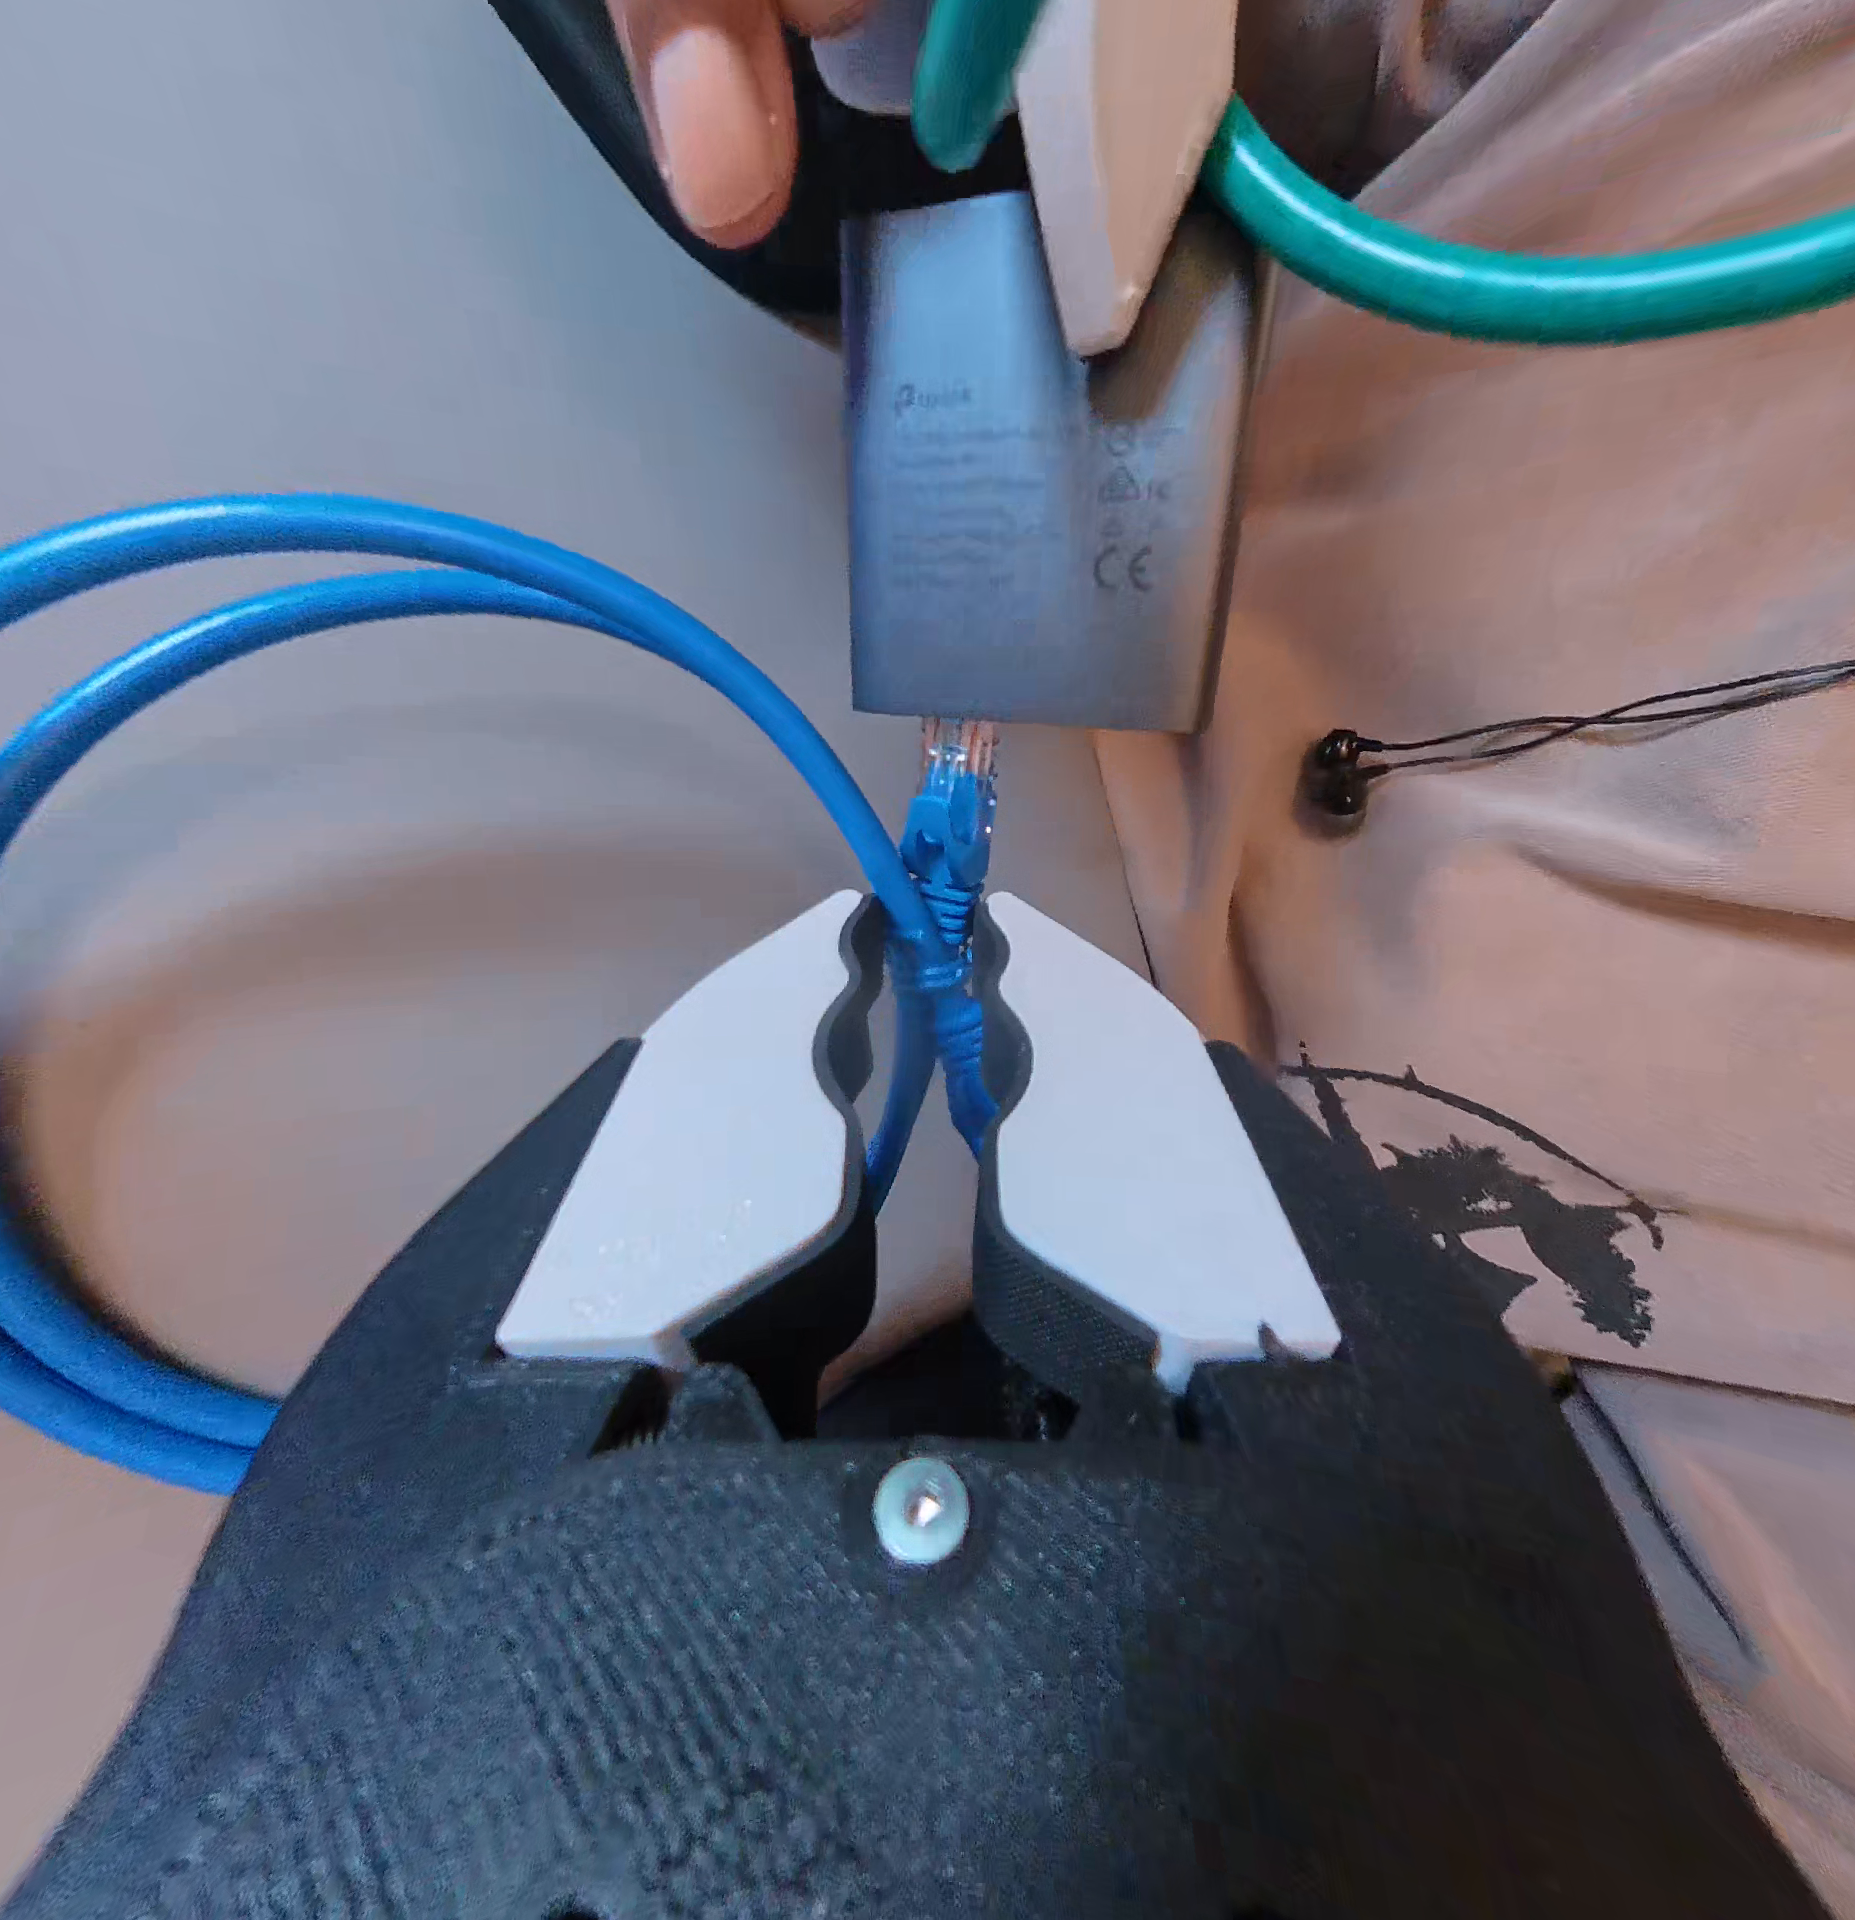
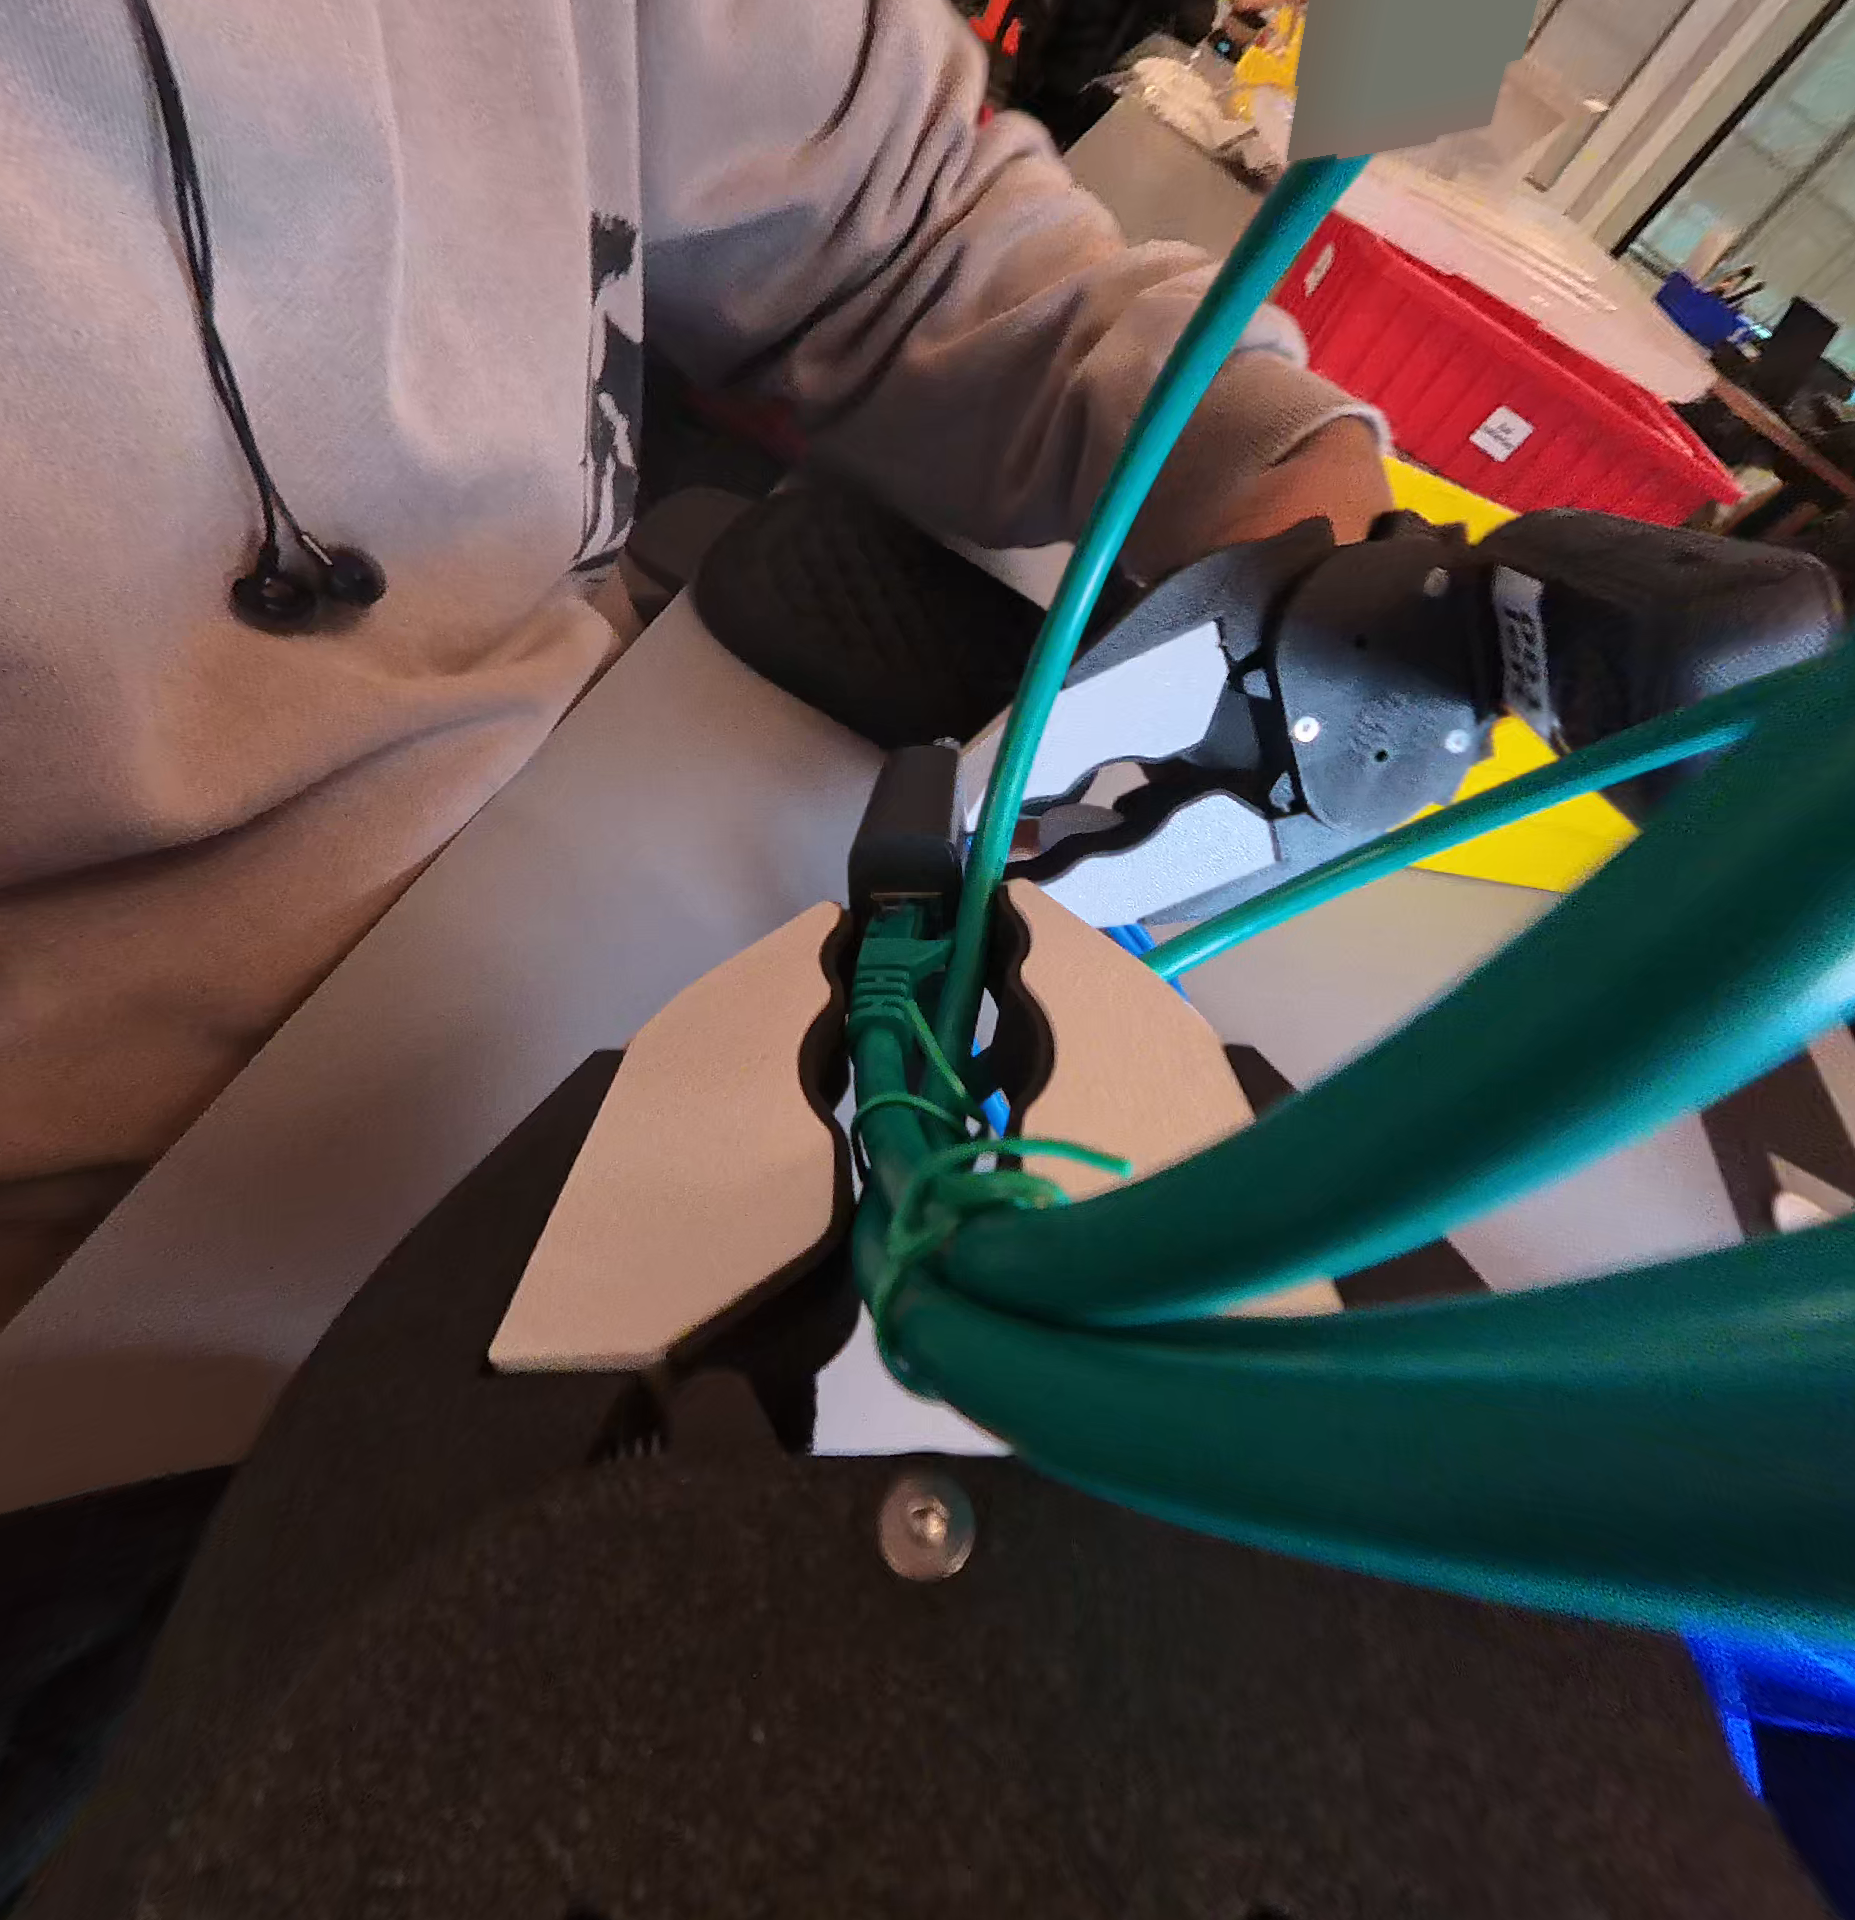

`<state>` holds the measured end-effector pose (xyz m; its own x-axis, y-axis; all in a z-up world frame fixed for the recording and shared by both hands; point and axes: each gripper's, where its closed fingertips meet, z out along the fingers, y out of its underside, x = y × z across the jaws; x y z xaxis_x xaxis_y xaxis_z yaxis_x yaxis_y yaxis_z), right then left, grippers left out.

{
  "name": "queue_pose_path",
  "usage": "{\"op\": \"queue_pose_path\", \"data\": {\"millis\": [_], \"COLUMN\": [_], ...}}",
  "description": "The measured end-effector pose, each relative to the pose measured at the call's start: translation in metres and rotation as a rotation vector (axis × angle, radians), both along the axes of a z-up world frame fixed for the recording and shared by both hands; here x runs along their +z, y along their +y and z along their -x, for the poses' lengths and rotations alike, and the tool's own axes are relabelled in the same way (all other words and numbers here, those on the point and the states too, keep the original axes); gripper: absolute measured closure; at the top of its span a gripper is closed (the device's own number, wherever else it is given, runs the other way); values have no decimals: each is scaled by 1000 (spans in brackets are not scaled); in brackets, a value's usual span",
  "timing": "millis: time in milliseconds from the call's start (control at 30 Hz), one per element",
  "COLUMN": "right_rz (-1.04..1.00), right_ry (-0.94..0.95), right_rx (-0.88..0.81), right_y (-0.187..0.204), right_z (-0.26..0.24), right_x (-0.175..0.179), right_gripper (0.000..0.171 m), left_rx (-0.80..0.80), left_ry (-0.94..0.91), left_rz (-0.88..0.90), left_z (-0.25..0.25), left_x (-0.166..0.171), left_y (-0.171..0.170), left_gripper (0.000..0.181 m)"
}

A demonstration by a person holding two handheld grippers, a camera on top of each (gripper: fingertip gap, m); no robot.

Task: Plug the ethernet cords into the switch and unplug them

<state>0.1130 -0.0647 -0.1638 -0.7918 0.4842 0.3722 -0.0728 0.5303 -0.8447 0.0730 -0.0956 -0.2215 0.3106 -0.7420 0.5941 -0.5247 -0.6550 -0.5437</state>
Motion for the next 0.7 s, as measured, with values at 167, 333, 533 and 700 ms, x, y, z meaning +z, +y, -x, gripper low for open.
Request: {"op": "queue_pose_path", "data": {"millis": [167, 333, 533, 700], "right_rz": [18, 39, 110, 54], "right_ry": [21, 51, 21, -41], "right_rx": [45, 70, 121, 160], "right_y": [-9, -15, -23, -38], "right_z": [-6, -14, -20, -19], "right_x": [7, 18, 24, 12], "right_gripper": [148, 149, 148, 147], "left_rx": [-34, -1, 21, 17], "left_ry": [-37, -168, -133, -121], "left_rz": [-15, 54, -4, -30], "left_z": [-3, -17, -26, -29], "left_x": [13, 26, 28, 15], "left_y": [-5, -12, -16, -25], "left_gripper": [165, 165, 166, 167]}}
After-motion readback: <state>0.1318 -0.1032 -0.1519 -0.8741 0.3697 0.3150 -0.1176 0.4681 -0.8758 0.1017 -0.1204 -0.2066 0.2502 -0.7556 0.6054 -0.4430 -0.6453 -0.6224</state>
